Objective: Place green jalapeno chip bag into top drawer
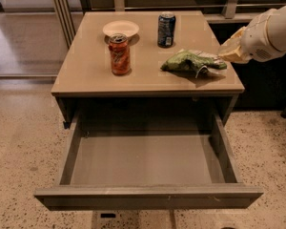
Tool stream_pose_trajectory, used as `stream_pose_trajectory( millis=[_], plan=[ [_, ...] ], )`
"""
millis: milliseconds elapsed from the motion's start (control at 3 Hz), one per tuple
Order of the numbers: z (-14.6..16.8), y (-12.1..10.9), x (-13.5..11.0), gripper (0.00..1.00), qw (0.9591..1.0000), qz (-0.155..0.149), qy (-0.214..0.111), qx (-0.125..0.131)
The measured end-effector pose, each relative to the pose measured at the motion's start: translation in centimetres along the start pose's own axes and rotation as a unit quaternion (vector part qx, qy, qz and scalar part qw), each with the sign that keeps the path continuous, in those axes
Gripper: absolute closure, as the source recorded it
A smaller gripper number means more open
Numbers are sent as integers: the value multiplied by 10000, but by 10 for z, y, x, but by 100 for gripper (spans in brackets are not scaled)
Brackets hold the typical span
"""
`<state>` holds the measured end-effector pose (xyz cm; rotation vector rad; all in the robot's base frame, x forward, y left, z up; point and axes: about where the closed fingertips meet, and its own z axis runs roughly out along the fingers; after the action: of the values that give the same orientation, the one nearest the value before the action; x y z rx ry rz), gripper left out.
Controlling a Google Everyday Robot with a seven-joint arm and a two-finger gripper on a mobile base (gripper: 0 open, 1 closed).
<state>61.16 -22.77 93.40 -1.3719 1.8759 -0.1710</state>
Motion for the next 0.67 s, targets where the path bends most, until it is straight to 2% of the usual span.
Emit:
stream_pose_trajectory(
  millis=[333, 667],
  plan=[
    [31, -1, 2, 19, 9996, 137, -160, -172],
    [47, 1, 5, 8, 9992, 197, -186, -302]
  ],
)
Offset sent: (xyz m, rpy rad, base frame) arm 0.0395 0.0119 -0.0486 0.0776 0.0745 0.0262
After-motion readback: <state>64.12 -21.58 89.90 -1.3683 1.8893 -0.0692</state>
